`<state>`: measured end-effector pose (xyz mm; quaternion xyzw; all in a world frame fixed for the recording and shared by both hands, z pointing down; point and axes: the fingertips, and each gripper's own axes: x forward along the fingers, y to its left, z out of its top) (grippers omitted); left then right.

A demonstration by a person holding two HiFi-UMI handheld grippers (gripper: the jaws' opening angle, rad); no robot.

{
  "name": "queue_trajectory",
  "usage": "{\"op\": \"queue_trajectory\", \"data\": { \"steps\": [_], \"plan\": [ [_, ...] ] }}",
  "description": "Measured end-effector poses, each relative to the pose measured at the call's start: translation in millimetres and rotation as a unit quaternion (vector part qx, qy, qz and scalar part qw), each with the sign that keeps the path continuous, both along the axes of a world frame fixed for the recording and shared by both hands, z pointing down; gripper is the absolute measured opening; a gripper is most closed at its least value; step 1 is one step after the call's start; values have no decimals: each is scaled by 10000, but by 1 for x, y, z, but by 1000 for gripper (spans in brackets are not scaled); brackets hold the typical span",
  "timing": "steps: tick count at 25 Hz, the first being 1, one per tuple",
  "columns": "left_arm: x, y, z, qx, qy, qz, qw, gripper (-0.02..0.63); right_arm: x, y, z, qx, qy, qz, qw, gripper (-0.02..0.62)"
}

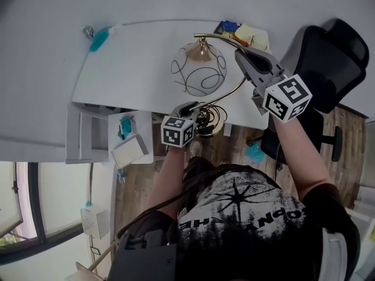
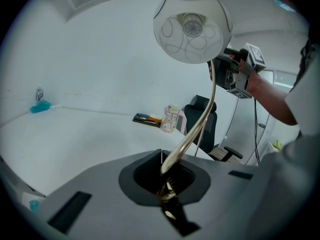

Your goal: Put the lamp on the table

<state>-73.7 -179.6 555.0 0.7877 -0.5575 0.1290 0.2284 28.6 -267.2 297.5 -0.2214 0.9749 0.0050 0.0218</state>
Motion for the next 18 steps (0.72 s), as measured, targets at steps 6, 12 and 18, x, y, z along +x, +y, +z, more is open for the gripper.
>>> {"op": "queue_trajectory", "data": {
  "steps": [6,12,18],
  "plan": [
    [-6,-43,0,16,48,341,9994,15,-3,-35,-3,34,-10,356,9994,38],
    [-18,-93,-1,0,65,738,9972,15,-10,-76,-4,62,23,745,9972,38],
    [-29,-148,-7,0,91,1165,9931,15,-16,-119,-9,7,102,1193,9928,38]
  ]
}}
